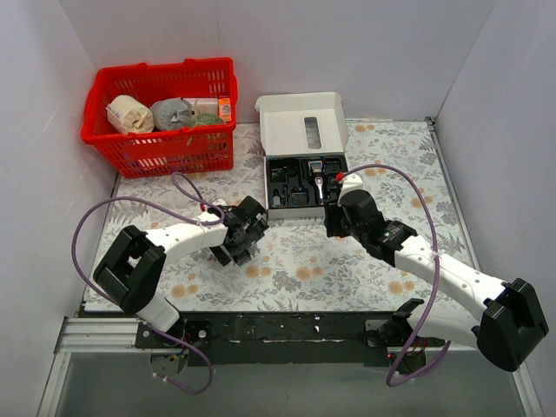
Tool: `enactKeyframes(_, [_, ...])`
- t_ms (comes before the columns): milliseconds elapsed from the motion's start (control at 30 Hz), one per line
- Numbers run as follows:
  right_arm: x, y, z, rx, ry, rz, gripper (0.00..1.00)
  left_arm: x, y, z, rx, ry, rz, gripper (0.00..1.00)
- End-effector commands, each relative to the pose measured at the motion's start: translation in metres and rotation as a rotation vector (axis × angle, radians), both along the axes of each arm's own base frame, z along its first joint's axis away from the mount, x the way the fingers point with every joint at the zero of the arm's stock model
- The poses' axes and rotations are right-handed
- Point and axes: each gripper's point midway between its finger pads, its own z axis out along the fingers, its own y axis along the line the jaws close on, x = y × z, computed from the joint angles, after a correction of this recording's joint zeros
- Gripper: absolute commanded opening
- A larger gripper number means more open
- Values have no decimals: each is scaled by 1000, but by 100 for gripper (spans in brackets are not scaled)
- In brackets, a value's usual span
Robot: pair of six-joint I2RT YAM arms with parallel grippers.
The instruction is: Sort the hair-cutting tools
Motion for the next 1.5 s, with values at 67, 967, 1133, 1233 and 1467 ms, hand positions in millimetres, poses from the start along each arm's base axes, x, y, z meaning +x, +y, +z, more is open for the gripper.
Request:
enactKeyframes(67, [4,8,7,26,-31,26,59,10,-2,6,2,-44,-19,97])
enactKeyframes(967, [0,20,-9,51,23,41,59,-5,5,-7,-15,-15,-88,70])
enactKeyframes(1133, [0,21,-9,56,24,40,58,-8,7,-10,-8,-3,-92,64])
enactKeyframes(1233, [-1,22,-8,60,24,41,58,-11,9,-12,0,8,-96,62])
enactKeyframes(1467, [-4,25,-10,76,25,45,58,-16,13,-17,30,49,-115,56])
